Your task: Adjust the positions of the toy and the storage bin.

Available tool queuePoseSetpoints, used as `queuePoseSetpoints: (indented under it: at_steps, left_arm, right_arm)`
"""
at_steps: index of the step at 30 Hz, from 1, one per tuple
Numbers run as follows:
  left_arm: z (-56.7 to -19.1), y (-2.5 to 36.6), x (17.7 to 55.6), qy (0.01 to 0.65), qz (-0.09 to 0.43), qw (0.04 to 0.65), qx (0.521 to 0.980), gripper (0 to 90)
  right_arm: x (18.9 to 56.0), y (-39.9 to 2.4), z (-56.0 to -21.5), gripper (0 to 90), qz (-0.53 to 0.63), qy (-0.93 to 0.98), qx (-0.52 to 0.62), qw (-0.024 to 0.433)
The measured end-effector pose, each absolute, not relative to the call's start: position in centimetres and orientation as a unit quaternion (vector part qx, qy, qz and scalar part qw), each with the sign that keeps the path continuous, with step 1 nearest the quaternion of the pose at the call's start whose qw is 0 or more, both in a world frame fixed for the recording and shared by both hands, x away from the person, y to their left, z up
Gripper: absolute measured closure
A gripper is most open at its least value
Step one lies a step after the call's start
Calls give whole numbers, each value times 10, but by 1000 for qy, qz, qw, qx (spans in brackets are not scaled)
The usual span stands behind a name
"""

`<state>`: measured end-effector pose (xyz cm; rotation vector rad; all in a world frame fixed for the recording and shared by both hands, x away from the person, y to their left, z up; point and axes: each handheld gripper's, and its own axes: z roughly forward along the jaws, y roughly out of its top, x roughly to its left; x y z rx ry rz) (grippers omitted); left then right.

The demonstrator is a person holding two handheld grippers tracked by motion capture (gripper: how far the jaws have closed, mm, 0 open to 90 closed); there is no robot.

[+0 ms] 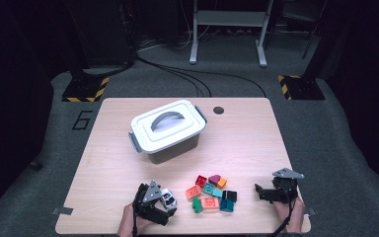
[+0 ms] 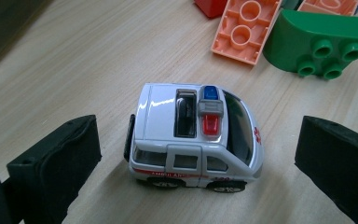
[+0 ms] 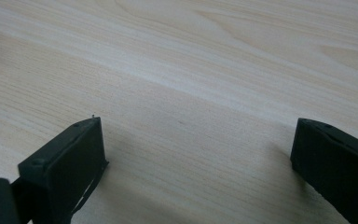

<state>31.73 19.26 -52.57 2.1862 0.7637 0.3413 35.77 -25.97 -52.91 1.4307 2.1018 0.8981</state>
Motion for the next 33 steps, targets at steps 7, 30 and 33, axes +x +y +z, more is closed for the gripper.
queuePoseSetpoints:
  at_steps: [7,30,33]
  left_arm:
    - [-528,188,317,299,141,386,861,104]
    - [-528,190,316,292,131,386,865,261]
    - [-528,191,317,295,129,391,862,261]
  right_arm:
    - [358,-260,-529,25,325,759,519,220]
    - [357,-260,-529,30,325,758,520,222]
    - [357,-260,-529,30,325,758,521,222]
